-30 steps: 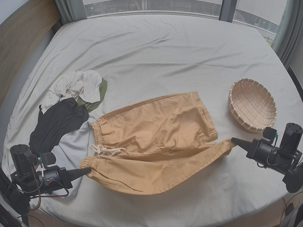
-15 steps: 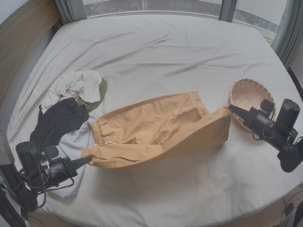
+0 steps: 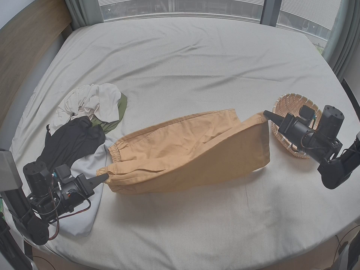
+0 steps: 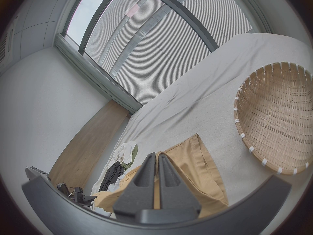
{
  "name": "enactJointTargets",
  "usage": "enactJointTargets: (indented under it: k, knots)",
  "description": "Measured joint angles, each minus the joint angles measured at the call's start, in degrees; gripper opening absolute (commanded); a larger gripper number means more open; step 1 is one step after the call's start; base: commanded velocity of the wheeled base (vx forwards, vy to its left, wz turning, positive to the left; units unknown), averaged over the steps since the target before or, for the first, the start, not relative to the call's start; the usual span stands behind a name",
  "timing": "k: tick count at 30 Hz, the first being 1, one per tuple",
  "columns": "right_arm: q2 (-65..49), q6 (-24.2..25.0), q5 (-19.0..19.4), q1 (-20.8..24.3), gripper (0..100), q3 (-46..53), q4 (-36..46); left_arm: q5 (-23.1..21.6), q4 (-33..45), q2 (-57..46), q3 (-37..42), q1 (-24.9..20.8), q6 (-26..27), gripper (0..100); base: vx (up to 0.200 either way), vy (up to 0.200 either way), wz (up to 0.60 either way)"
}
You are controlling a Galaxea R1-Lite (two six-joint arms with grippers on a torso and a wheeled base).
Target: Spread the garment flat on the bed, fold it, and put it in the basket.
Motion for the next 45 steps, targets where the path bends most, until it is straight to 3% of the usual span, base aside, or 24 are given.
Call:
enactJointTargets:
  k: [7,16,45]
  knots:
    - [3.4,0.0,0.0,0.0,0,-5.1,0.1,5.5,0.0,2.6,-2.9,-0.7,-1.1,0,0.000,0.000,0.00]
    - [8.1,0.0,-0.1,0.0,0,-10.4,0.1,6.1,0.0,4.1,-6.7,-1.2,-5.1,0,0.000,0.000,0.00]
    - [18.2,0.5,-0.1,-1.3,0,-25.0,3.6,8.2,0.0,11.2,-15.0,-0.9,-5.4,0,0.000,0.000,0.00]
